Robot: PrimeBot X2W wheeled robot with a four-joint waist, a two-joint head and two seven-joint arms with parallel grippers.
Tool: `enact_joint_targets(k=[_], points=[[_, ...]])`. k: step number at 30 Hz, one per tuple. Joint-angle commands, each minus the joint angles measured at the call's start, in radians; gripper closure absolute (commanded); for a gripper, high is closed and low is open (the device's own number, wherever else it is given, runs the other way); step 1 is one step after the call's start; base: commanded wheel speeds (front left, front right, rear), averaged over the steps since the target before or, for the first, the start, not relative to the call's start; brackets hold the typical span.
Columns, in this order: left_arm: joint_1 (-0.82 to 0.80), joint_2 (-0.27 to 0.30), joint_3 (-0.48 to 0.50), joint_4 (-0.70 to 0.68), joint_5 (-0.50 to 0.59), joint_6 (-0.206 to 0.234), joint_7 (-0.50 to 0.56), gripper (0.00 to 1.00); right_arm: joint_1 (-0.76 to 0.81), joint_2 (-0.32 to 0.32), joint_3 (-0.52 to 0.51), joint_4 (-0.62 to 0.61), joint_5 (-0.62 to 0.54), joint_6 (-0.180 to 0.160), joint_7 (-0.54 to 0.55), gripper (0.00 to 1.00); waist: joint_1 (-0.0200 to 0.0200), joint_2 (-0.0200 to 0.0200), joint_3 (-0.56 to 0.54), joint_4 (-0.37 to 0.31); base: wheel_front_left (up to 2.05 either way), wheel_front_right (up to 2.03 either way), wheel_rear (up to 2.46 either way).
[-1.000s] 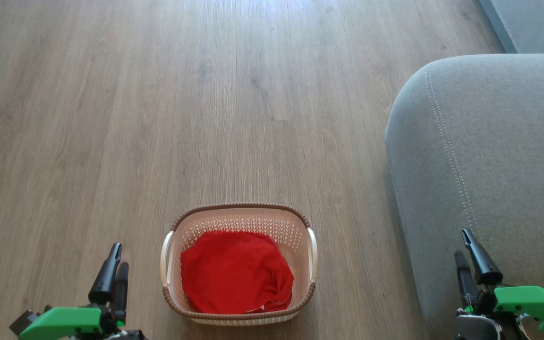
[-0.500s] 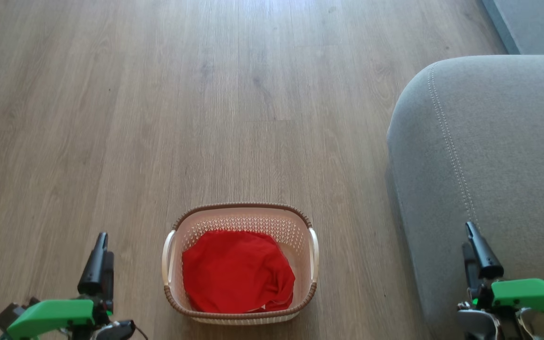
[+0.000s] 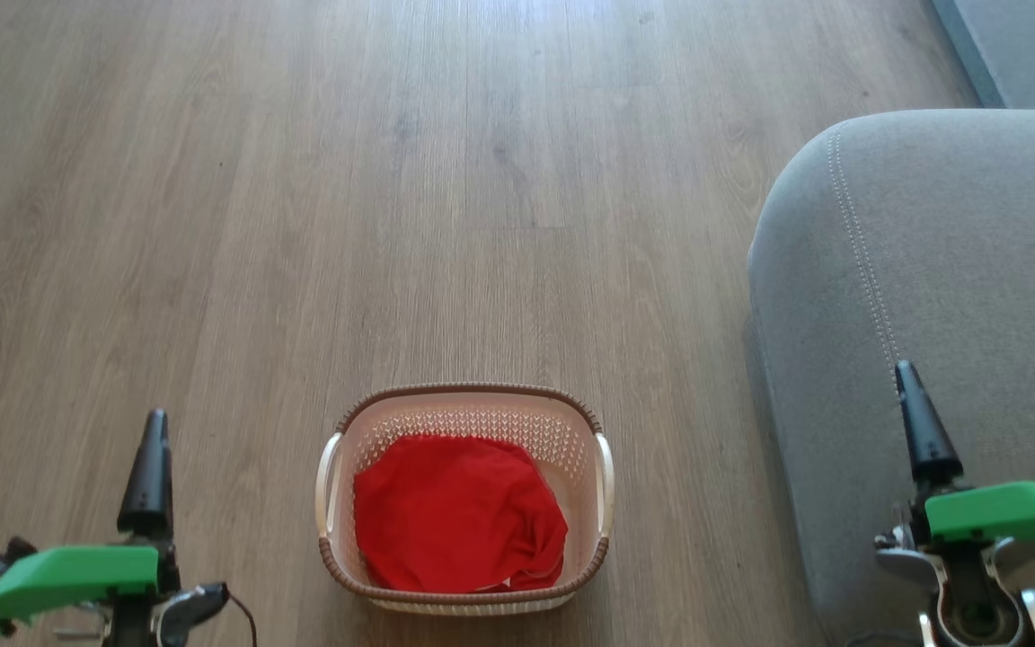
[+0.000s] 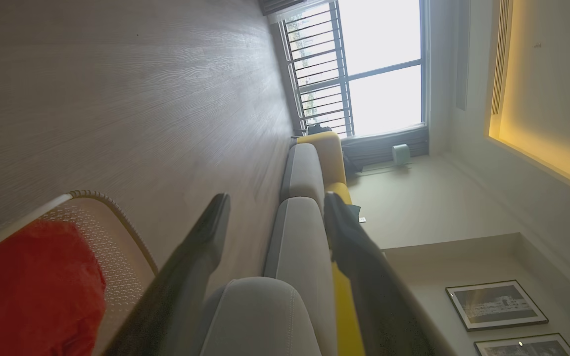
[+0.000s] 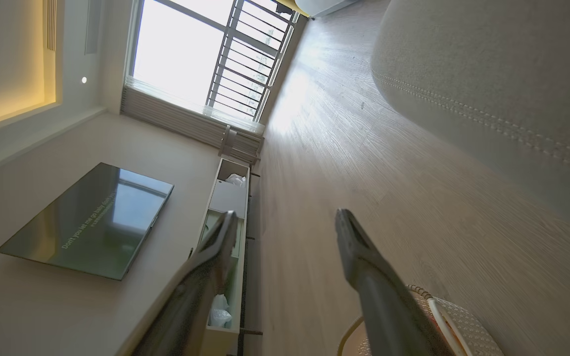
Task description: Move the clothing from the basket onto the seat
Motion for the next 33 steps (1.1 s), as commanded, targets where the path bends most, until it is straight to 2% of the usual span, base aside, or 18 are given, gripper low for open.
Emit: enact_joint_targets(k=[1,7,12,22,27,33], points=[[-0.062,0.007,0.019,-0.055,0.036,-0.003,-0.013,0.0,-0.065,-0.007,0.004,-0.058,-0.046,0.0,-0.013,0.0,0.0,-0.0001,0.001,0.002,0.0,0.0,0.0],[-0.072,0.008,0.019,-0.118,0.117,0.015,-0.031,0.0,-0.081,-0.007,0.022,-0.118,-0.193,0.0,-0.031,0.0,0.0,-0.0001,0.002,0.007,0.0,0.0,0.0],[-0.073,0.009,-0.001,-0.181,0.209,0.053,-0.045,0.0,-0.094,-0.008,0.04,-0.161,-0.301,0.0,-0.046,0.0,0.0,-0.0001,0.002,0.011,0.0,0.0,0.0],[-0.069,0.01,-0.11,-0.293,0.443,0.134,-0.075,0.0,-0.103,-0.01,0.085,-0.219,-0.503,0.0,-0.076,0.0,0.0,-0.0001,0.0,0.024,0.0,0.0,0.0],[-0.07,0.01,-0.185,-0.314,0.6,0.16,-0.089,0.0,-0.109,-0.021,0.106,-0.243,-0.595,0.0,-0.091,0.0,0.0,-0.0001,0.0,0.029,0.0,0.0,0.0],[-0.075,0.02,-0.268,-0.316,0.726,0.224,-0.107,0.0,-0.113,-0.028,0.128,-0.265,-0.689,0.0,-0.108,0.0,0.0,-0.0001,0.003,0.033,0.0,0.0,0.0]])
